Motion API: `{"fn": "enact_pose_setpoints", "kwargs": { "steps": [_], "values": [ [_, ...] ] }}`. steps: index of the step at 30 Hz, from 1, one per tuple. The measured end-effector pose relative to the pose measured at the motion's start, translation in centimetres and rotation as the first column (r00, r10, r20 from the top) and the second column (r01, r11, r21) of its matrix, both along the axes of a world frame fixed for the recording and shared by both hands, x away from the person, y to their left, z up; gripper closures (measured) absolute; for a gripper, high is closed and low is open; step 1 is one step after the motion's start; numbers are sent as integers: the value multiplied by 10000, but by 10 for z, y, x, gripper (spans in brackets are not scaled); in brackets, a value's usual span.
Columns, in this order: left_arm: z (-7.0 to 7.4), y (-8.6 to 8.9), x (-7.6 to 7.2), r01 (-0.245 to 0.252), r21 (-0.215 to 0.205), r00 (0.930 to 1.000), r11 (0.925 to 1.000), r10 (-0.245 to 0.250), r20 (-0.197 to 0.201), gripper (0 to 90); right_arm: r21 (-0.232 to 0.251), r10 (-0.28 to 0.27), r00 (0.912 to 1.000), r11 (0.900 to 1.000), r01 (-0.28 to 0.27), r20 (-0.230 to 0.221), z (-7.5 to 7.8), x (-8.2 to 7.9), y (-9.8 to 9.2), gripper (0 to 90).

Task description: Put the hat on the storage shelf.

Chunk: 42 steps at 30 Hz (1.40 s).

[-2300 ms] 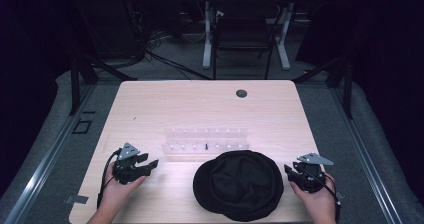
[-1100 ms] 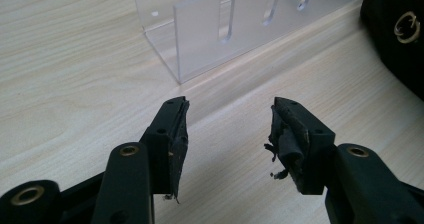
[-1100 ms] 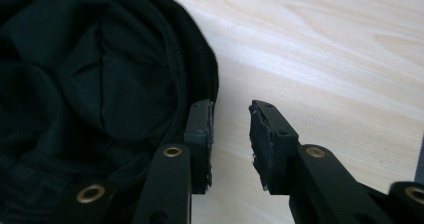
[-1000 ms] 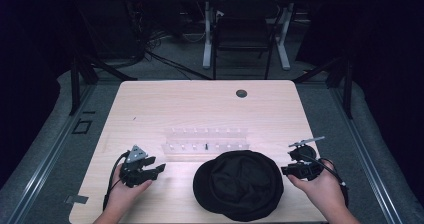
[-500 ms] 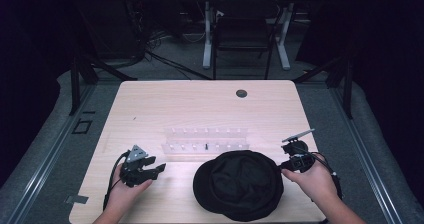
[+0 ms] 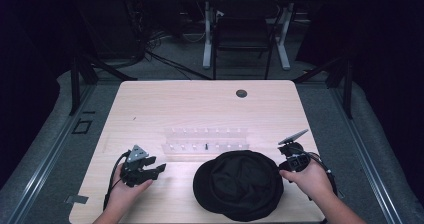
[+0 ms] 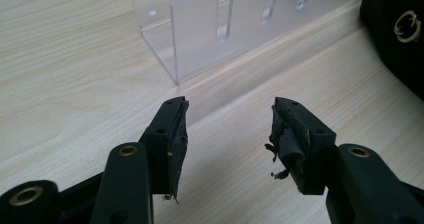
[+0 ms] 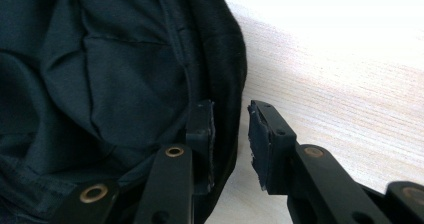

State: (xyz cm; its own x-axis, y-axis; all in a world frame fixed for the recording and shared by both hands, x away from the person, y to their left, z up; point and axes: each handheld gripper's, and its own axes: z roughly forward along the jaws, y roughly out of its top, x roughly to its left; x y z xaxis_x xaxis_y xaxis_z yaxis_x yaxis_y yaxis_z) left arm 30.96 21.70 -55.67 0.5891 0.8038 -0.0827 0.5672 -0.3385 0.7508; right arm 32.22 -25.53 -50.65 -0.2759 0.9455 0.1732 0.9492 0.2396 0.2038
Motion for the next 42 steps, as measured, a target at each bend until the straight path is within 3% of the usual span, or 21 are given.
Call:
{"fn": "enact_pose_setpoints", "kwargs": {
  "steps": [8,9,12,14,17,18,22,29,34,38,39,41,42],
  "values": [
    [0,0,0,-1,-27,10000,10000,1,8,484,366,-324,9984,9987,342,-468,-6,10,-4,704],
    [-1,-1,0,-169,9,9997,9999,169,150,484,328,-247,9982,9991,265,-554,-7,12,-4,700],
    [0,0,0,-11,-65,10000,10000,11,21,484,344,-446,9969,9983,469,-646,-10,14,-3,691],
    [0,0,0,9,-69,10000,10000,-9,-27,484,187,-72,9930,9998,95,-1179,-9,18,-6,685],
    [0,0,1,11,-81,10000,10000,-11,-39,484,463,-555,9904,9970,618,-1262,-14,20,-6,689],
    [0,0,1,11,-81,10000,10000,-11,-39,484,537,-331,9904,9977,406,-1343,-14,21,-7,704],
    [0,0,1,19,-77,10000,10000,-19,-39,484,807,-349,9881,9956,474,-1495,-18,23,-6,768],
    [0,0,1,1,-79,10000,10000,-2,-71,484,807,23,9816,9966,134,-1910,-16,24,-7,846],
    [0,0,1,-10,-71,10000,10000,9,-55,484,996,-285,9844,9939,463,-1734,-17,22,-5,867],
    [0,0,1,-13,-78,10000,10000,12,-61,484,963,24,9813,9952,165,-1925,-15,23,-9,873],
    [0,0,1,-9,-79,10000,10000,9,-70,484,1185,-381,9834,9912,598,-1774,-16,21,-7,874],
    [0,0,1,-14,-80,10000,10000,14,-70,484,1107,-153,9810,9932,373,-1935,-14,21,-10,875],
    [0,0,1,-14,-80,10000,10000,14,-70,484,1139,-301,9819,9921,521,-1870,-14,20,-9,875]
  ]
}}
